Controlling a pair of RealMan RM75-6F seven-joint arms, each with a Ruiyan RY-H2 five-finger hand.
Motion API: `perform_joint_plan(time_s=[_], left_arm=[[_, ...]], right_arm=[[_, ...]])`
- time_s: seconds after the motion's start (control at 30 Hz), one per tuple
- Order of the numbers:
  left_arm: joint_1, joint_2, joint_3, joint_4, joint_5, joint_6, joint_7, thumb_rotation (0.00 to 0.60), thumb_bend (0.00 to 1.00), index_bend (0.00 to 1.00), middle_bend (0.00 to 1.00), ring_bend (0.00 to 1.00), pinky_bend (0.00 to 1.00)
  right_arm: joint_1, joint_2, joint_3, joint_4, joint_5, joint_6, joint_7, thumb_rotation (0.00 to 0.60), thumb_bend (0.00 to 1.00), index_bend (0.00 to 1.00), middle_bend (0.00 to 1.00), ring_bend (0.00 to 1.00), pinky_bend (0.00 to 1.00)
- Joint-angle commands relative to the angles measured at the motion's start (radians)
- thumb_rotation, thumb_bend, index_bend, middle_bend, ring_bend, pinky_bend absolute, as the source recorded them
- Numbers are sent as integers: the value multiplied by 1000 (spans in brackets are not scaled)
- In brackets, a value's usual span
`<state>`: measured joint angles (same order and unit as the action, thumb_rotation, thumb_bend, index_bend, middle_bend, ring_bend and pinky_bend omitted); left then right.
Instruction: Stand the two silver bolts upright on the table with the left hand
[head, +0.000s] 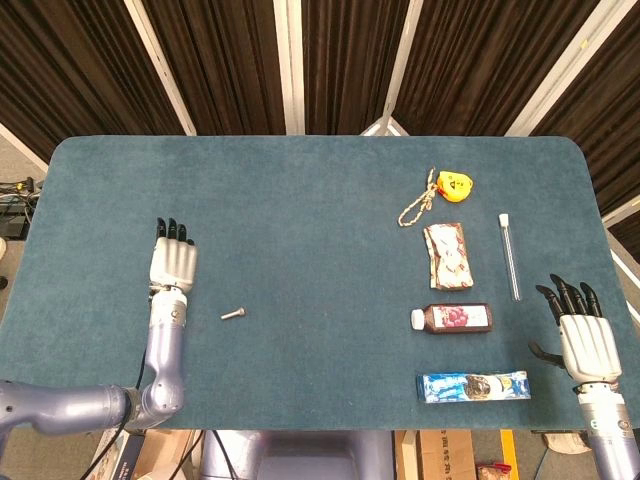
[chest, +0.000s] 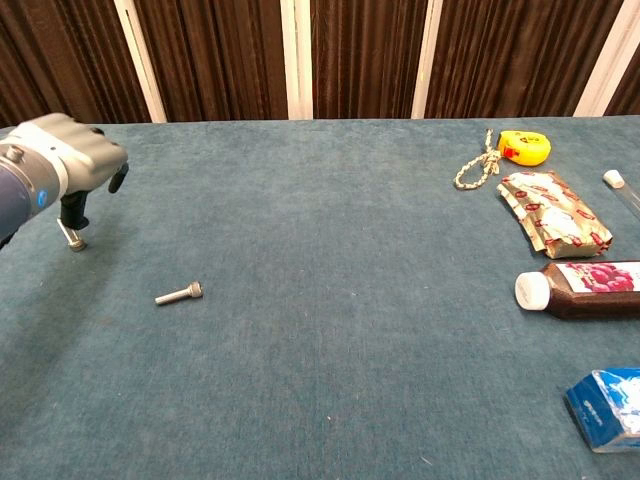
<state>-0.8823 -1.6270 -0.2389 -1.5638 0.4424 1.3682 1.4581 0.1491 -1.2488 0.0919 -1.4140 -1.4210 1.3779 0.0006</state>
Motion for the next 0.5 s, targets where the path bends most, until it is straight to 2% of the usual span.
perform_joint_plan(time_s=[0.03, 0.33, 0.5], left_arm=[[23, 79, -17, -114, 70, 11, -112, 600, 459, 347, 71, 0, 0], [71, 156, 18, -181, 187, -96, -343, 600, 433, 433, 73, 0, 0], [100, 166, 28, -240, 145, -85, -402, 600, 426, 433, 71, 0, 0]], right_arm=[[-1, 0, 0, -2, 0, 1, -2, 600, 171, 184, 91, 121, 0], [0, -2, -1, -3, 0, 1, -9, 600, 171, 184, 91, 121, 0], [2, -6, -2, 1, 1, -4, -14, 600, 171, 184, 91, 121, 0]])
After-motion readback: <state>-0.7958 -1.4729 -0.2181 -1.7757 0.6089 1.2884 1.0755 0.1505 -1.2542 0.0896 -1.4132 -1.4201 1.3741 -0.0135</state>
